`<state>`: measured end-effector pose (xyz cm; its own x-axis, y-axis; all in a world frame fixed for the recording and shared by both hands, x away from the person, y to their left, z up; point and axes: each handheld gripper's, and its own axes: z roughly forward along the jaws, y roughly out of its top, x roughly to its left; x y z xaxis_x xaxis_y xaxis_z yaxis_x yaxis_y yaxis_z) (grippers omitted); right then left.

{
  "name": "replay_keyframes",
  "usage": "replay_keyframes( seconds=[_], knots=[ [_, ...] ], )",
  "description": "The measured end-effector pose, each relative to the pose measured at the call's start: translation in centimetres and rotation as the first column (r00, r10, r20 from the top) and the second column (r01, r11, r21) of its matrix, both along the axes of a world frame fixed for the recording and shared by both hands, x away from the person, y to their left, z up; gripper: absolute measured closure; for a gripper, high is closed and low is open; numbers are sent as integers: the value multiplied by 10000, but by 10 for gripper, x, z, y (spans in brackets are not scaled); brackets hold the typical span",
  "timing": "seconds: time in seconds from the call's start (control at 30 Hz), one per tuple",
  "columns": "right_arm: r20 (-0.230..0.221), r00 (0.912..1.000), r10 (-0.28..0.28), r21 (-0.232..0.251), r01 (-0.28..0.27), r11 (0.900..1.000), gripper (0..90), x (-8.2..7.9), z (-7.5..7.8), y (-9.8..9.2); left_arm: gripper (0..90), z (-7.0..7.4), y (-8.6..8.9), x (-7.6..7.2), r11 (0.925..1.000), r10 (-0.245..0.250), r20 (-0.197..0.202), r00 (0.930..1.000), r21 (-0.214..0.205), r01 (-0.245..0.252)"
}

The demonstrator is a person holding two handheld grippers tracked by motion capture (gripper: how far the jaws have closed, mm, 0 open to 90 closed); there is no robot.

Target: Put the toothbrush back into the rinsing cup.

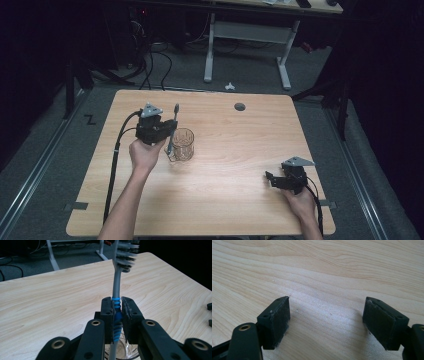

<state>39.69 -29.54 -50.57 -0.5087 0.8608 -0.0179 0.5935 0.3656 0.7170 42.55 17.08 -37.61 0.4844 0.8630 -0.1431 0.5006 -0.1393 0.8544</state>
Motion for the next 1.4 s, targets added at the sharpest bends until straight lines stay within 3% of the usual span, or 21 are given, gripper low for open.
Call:
replay_keyframes(
  seconds=[1.4],
  knots=[
    [13,10000,9,-4,-9,10000,221,0,0,0,800,-19,14,-17,9997,259,-425,9988,48,-257]
  ],
)
